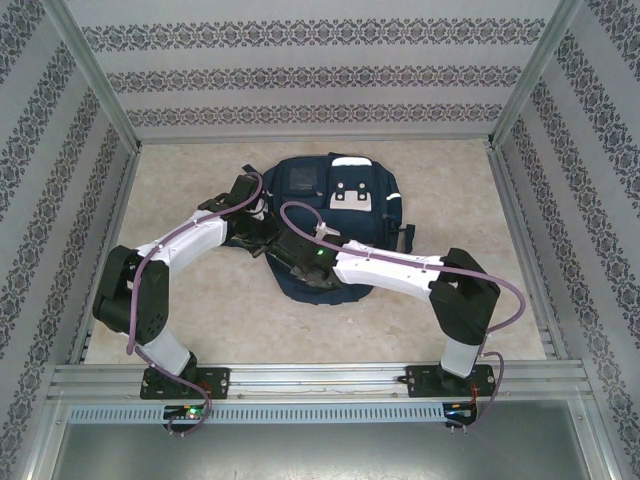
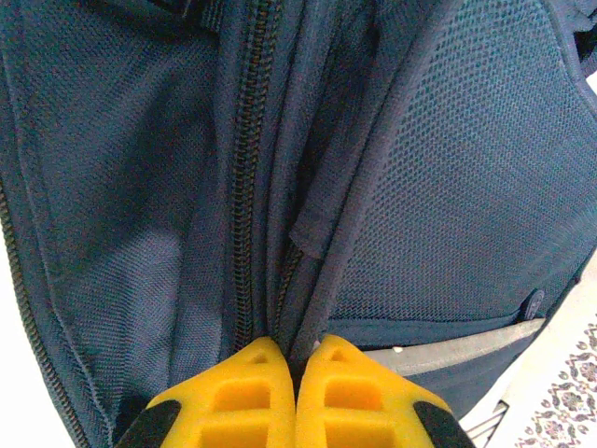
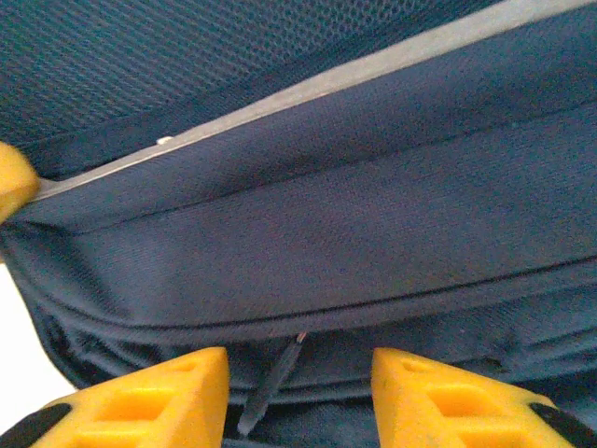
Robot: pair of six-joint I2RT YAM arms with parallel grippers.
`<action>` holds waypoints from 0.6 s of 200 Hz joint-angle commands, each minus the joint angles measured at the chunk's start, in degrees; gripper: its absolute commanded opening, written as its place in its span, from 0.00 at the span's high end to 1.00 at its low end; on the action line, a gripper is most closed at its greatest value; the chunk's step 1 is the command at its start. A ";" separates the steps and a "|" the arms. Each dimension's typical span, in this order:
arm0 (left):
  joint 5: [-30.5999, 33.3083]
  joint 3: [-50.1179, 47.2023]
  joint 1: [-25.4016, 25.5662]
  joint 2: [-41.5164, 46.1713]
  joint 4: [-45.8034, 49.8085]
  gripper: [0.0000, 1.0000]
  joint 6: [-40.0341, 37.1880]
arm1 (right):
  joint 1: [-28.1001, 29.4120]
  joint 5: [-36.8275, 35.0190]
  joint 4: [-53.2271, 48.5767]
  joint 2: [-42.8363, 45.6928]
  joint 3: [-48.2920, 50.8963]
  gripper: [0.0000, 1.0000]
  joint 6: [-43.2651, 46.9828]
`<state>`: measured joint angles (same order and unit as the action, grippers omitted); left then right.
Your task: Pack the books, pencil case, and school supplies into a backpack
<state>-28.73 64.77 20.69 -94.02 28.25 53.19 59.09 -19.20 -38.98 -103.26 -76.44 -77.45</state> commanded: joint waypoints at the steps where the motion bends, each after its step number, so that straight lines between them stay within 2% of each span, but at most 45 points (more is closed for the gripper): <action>1: -2.52 1.95 0.63 1.40 -2.04 1.00 1.26 | -0.21 -1.26 1.62 -1.57 -0.04 0.60 -0.64; 28: -2.14 1.22 0.61 1.58 -2.77 1.00 1.40 | 0.41 -1.41 3.16 -1.66 0.59 0.64 -0.65; 69: -2.05 0.99 0.60 1.83 -3.29 1.00 1.87 | 0.07 -3.60 3.11 -3.79 1.61 0.65 -1.18; 120: -0.05 2.26 0.37 2.10 -0.83 1.00 -1.07 | -0.12 -5.62 3.46 -1.00 5.26 0.99 -0.16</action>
<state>-28.69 64.77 20.69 -94.02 28.16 53.17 59.13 -20.64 -34.72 -106.24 -73.95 -77.95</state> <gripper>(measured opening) 0.050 0.085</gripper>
